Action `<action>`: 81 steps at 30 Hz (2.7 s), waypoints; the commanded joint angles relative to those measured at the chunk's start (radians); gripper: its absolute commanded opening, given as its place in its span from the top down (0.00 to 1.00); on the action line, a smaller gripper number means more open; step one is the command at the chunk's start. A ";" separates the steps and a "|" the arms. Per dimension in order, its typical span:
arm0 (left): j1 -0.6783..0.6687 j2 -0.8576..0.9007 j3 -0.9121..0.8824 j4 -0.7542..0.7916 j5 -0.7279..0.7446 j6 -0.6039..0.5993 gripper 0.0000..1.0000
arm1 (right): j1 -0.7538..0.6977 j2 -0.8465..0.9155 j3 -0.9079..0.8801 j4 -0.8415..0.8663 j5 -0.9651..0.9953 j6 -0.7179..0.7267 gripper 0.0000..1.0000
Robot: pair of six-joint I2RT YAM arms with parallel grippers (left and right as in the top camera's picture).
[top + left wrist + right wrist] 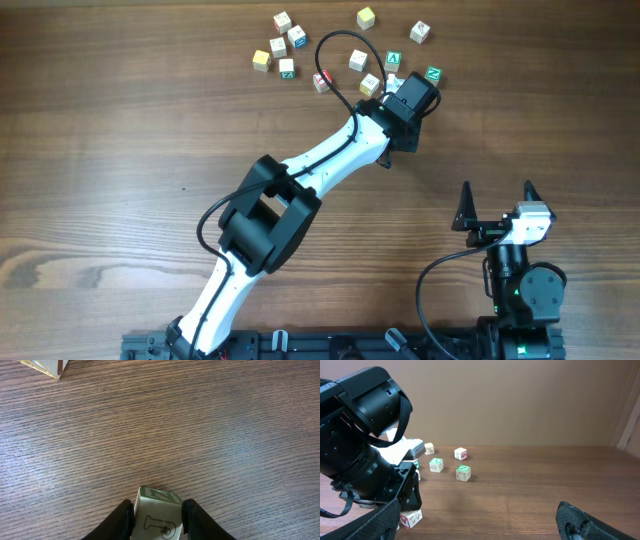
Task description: Form a circle
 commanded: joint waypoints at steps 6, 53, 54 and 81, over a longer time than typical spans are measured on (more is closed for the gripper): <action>-0.006 0.016 0.010 -0.006 -0.013 -0.026 0.66 | 0.004 -0.009 -0.001 0.005 -0.016 -0.017 0.00; -0.005 0.016 0.010 0.049 -0.013 -0.118 0.55 | 0.004 -0.009 -0.001 0.005 -0.016 -0.017 0.00; -0.005 0.016 0.010 0.056 -0.018 -0.112 0.54 | 0.004 -0.009 -0.001 0.005 -0.016 -0.017 0.00; 0.233 -0.351 0.031 -0.145 -0.076 0.168 0.28 | 0.004 -0.009 -0.001 0.004 -0.016 -0.017 0.00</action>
